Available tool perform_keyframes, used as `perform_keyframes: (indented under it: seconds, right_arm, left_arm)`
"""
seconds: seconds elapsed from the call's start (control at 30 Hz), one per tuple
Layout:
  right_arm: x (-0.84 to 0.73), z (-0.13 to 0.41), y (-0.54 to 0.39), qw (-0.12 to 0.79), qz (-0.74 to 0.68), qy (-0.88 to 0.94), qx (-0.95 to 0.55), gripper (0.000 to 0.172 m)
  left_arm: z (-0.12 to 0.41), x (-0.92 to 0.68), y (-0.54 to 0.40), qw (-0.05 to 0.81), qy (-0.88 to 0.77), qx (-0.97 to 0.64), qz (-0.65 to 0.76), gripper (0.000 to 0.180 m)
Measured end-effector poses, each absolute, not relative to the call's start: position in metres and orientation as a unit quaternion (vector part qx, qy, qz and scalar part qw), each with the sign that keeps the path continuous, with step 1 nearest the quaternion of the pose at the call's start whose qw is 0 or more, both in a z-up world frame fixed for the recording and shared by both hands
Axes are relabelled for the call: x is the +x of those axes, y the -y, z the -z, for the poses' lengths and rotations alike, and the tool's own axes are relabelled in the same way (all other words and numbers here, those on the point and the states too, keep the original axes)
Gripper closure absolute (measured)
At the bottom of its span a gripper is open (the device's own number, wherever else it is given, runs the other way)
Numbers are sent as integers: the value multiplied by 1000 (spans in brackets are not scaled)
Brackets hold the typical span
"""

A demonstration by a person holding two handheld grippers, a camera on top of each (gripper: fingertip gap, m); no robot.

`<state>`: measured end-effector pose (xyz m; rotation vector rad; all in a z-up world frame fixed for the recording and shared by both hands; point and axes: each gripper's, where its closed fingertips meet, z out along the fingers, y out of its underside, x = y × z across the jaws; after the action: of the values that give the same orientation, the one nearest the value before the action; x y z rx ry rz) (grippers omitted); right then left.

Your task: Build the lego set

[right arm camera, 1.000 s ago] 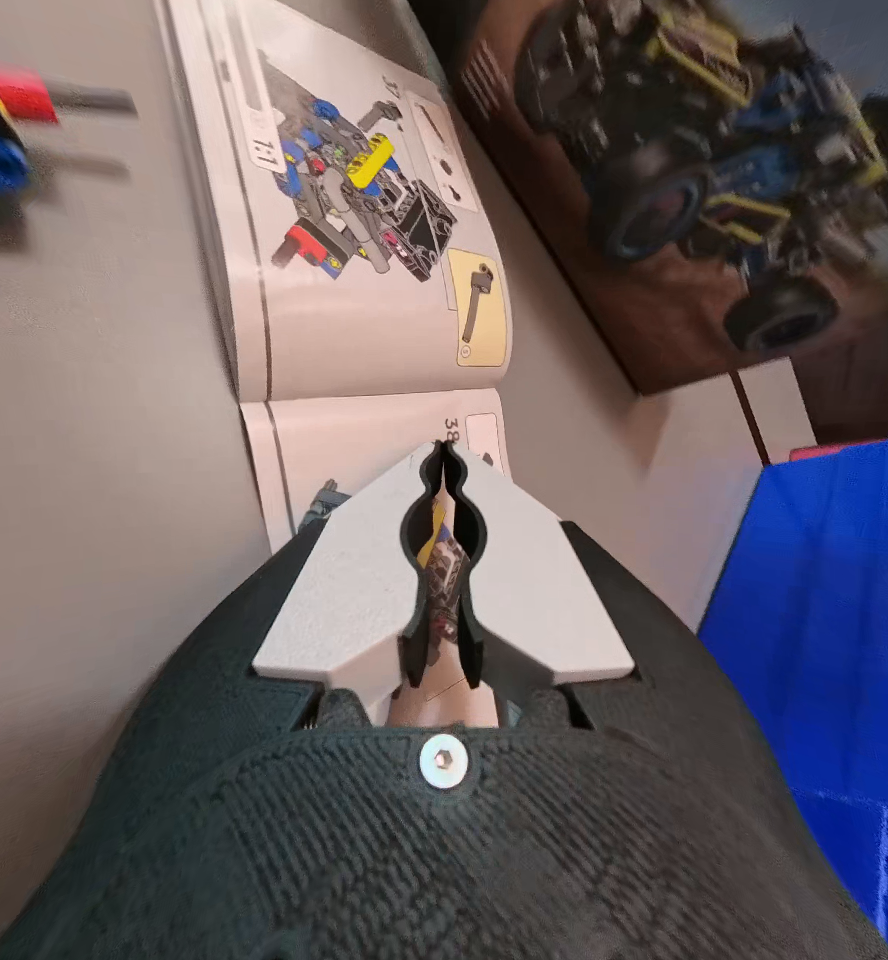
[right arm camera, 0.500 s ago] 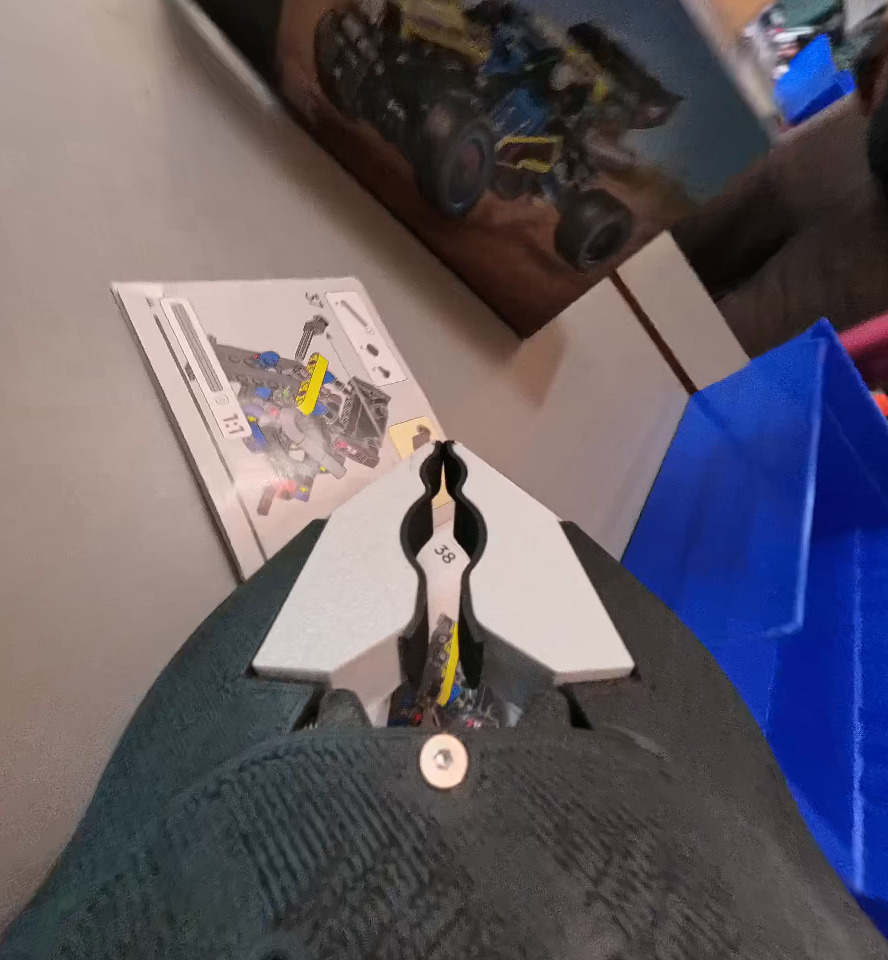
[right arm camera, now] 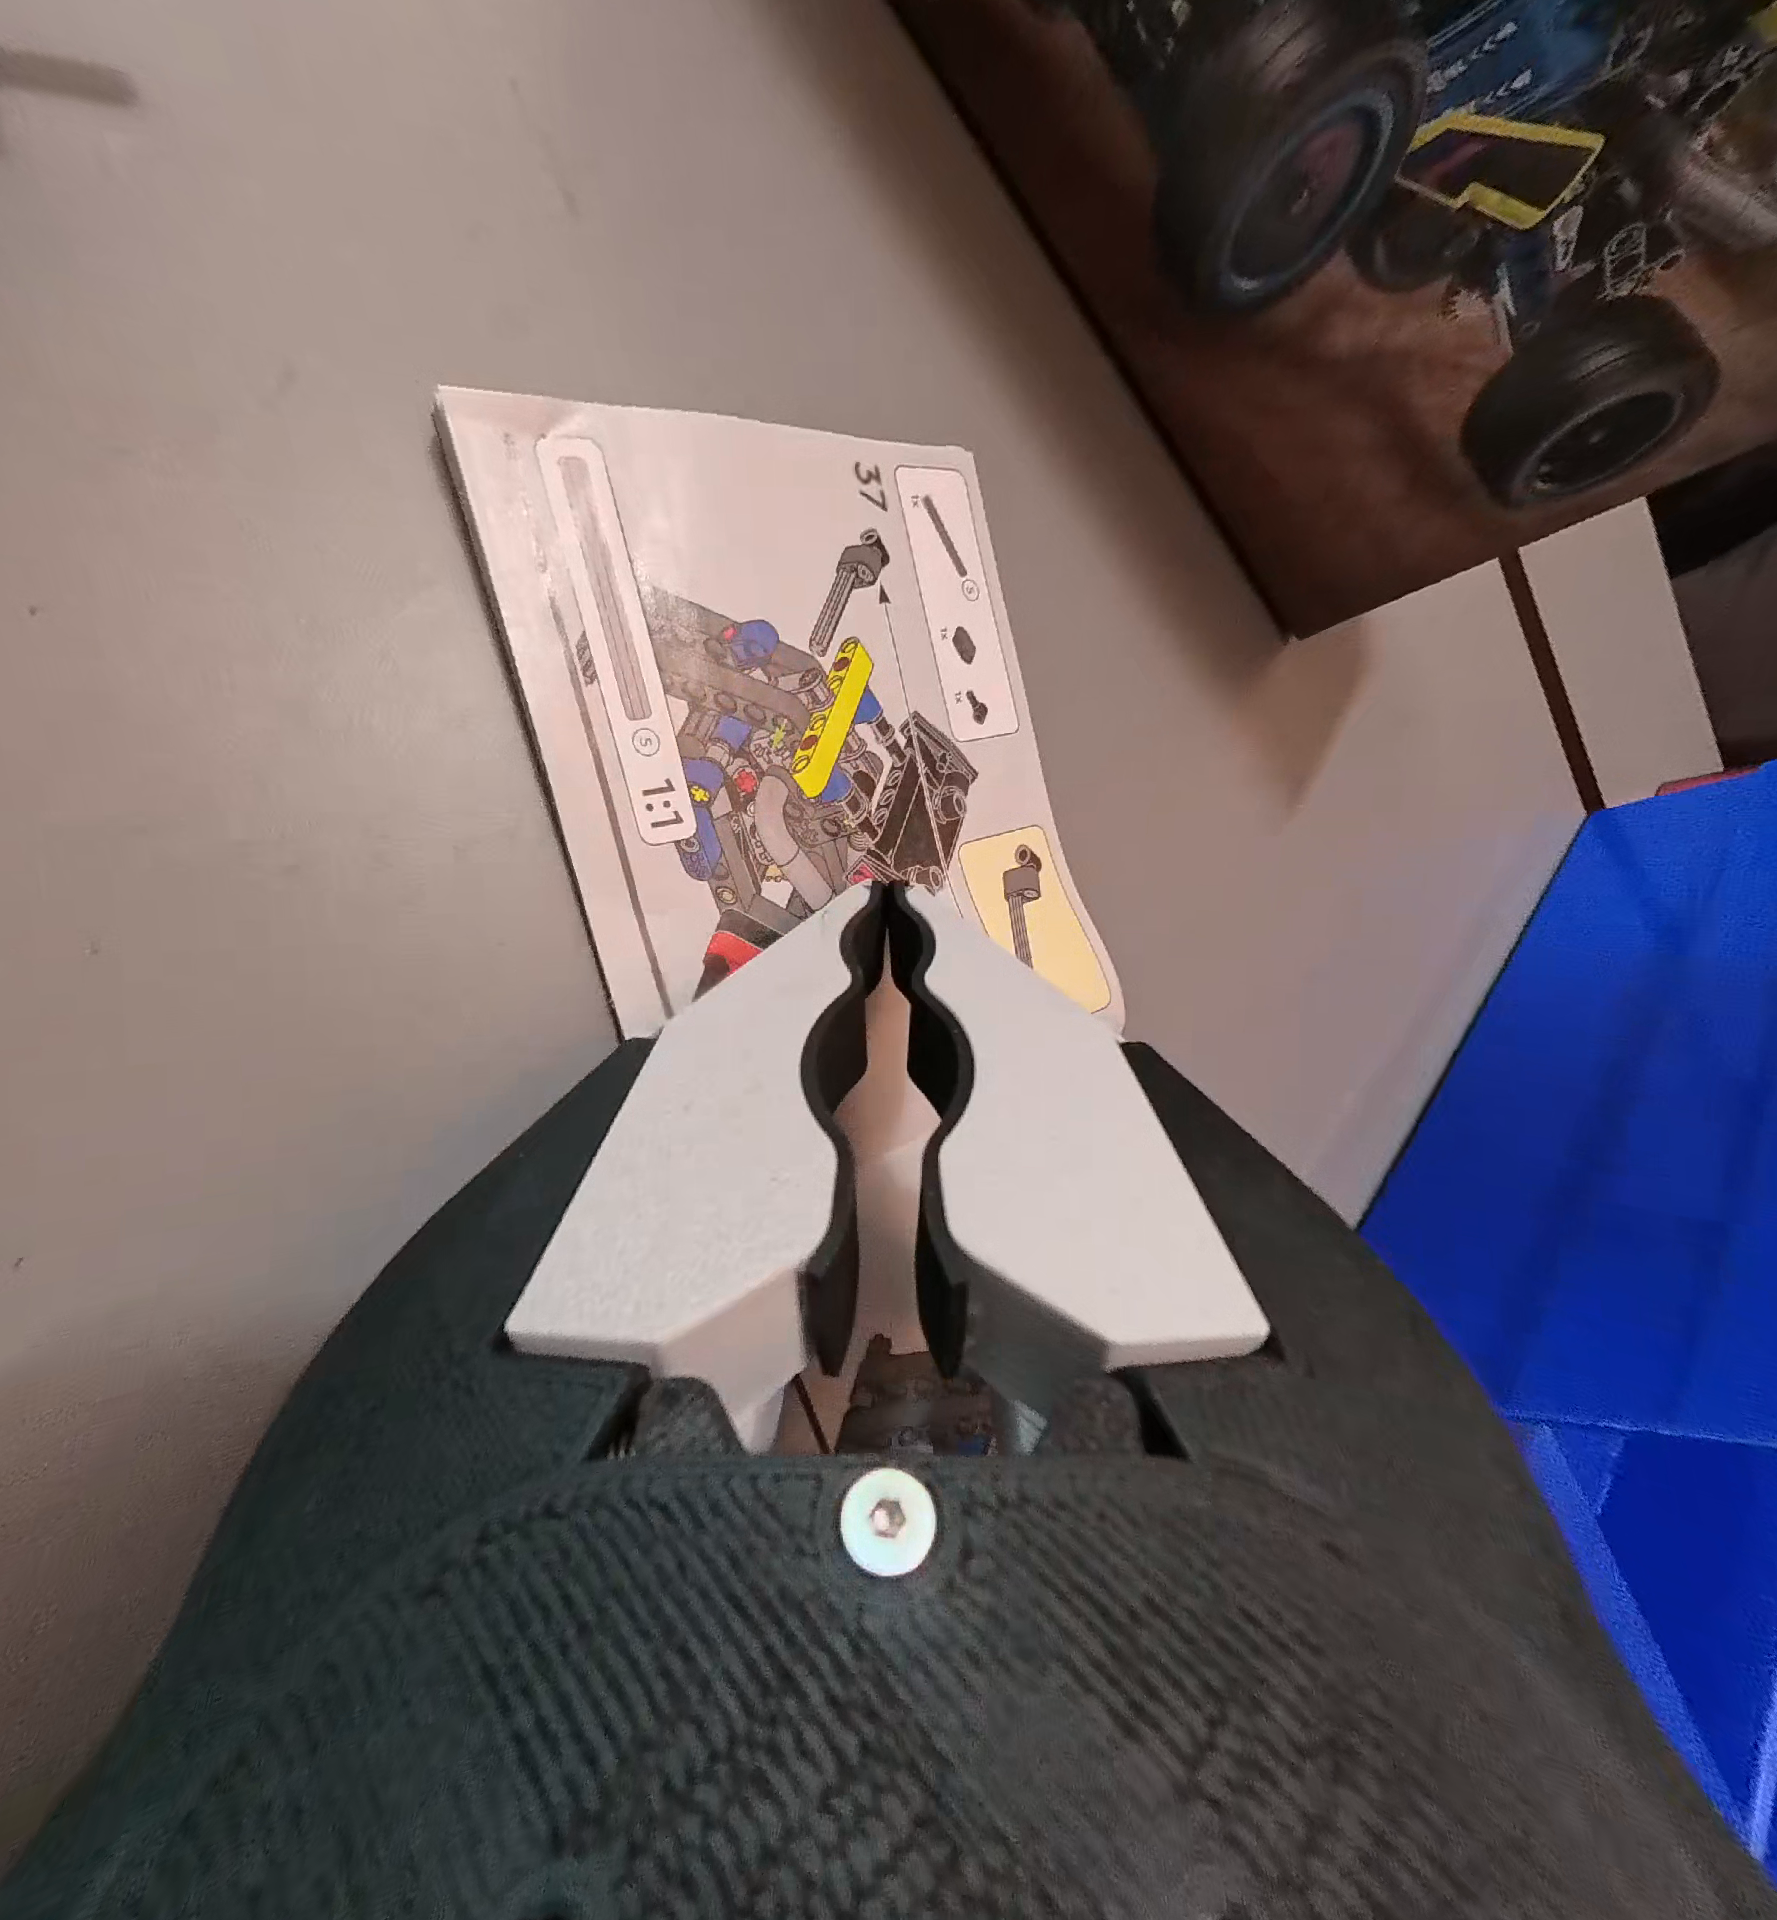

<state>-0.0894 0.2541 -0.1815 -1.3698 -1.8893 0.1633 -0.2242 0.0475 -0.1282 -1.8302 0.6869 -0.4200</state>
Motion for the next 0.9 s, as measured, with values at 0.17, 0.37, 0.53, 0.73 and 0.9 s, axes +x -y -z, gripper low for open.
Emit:
perform_keyframes:
  seconds: [0.17,0.37,0.53,0.73,0.9]
  right_arm:
    - [-96,177,-260,398,-57,742,-537,172]
    - [-109,177,-257,396,-98,738,-537,172]
    - [-93,179,-248,385,-81,733,-555,172]
    - [-67,158,-221,417,-75,695,-581,172]
    - [-80,137,-159,438,-145,688,-560,158]
  left_arm:
    - [127,-224,-45,545,-290,-767,176,168]
    - [125,-224,-44,550,-287,-764,178,168]
    - [123,-224,-44,555,-287,-761,177,168]
    - [123,-221,-44,554,-293,-758,181,168]
    - [127,-217,-39,543,-330,-756,158,168]
